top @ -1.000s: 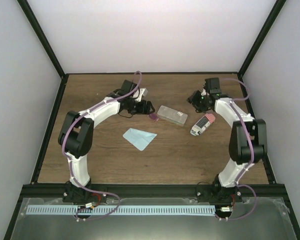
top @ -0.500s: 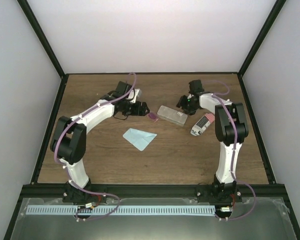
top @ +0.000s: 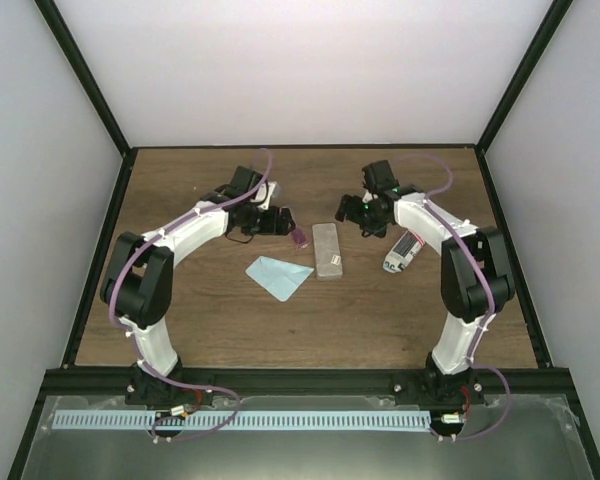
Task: Organize the sunglasses
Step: Pick up the sunglasses case from the center of the board.
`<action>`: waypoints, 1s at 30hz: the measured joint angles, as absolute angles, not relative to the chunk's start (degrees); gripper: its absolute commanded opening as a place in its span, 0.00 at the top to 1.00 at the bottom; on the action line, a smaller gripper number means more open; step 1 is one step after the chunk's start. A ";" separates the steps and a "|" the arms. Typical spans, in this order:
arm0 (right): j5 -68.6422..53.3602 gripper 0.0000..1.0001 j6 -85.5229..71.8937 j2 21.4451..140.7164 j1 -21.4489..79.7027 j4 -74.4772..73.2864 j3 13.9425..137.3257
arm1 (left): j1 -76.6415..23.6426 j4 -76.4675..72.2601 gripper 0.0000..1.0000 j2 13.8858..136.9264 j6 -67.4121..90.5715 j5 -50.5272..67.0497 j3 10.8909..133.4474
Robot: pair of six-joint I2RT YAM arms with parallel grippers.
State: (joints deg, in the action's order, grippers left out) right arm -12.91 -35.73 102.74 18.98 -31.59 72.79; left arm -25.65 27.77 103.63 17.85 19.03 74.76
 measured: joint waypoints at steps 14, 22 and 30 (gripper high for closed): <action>-2.35 0.01 -31.53 111.04 33.74 -41.32 83.09 | -24.64 27.42 0.00 101.08 19.62 12.67 73.97; 1.06 0.04 -31.27 111.85 33.71 -43.31 82.32 | -24.56 26.81 0.00 100.75 19.79 12.75 73.54; 2.59 0.09 -31.05 112.51 33.74 -43.72 82.21 | -24.56 26.59 0.00 100.75 19.81 13.17 73.10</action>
State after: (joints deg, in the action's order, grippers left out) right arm 2.59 -31.05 112.51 33.74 -43.72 82.21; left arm -24.56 26.59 100.75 19.81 13.17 73.10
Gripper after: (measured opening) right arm 0.907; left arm 0.997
